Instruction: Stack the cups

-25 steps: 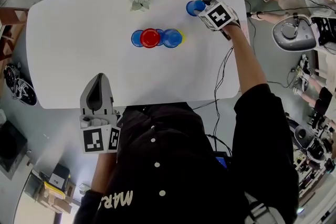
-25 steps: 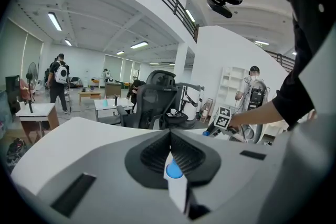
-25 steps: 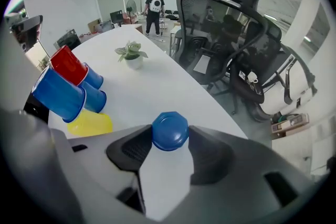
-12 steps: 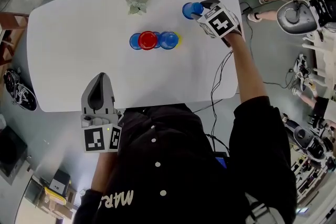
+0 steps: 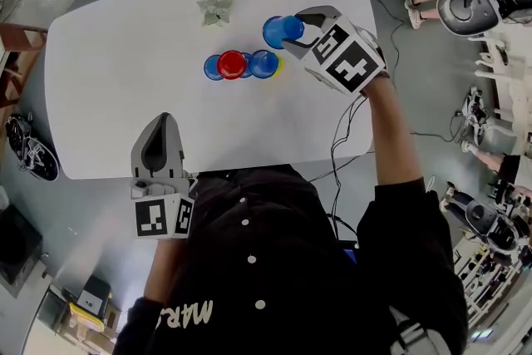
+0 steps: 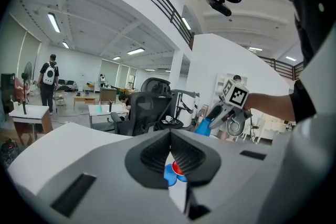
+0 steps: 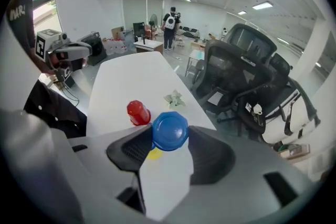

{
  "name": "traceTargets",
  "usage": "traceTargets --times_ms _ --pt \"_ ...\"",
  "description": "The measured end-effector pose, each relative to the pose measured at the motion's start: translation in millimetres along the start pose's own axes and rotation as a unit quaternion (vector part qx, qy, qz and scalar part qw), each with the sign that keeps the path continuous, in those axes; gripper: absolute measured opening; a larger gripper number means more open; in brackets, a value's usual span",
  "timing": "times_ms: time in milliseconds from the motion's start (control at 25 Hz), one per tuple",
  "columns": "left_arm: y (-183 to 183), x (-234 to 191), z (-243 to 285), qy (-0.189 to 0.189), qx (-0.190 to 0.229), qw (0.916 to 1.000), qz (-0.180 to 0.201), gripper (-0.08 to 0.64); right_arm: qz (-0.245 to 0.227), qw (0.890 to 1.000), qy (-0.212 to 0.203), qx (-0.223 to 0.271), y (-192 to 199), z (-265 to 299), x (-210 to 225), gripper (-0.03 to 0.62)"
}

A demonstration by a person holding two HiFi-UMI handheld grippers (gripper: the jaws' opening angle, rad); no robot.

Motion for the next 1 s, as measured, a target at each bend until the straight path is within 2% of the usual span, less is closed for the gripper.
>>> traceTargets --times_ms 160,480,760,1000 --pt "-2 1 -3 0.002 0.005 1.0000 -0.001 0.011 -0.035 0.999 -0.029 0.000 -19 -4 -28 0.221" --pt "-2 0 -11 0.001 0.011 0.9999 -0.003 0.011 -0.083 0.995 -0.056 -0.008 -30 0 -62 0.221" --pt "0 -5 -10 0.000 0.010 0.9999 -0.005 0.011 -0.097 0.992 -0.075 -0.016 -35 12 -74 0.221" --pt "6 -10 -11 -0.004 0.005 1.0000 -0.006 0.011 -0.117 0.990 -0.075 -0.035 -31 26 -82 0.221"
Point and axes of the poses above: the fingertips, and each gripper's own axes: z forward along the fingers, x to its right, y out of its underside, the point moved 5 cm from there along -z, backward along the fingers, and after that the axes turned 4 degrees about x, right-handed, at the moved point
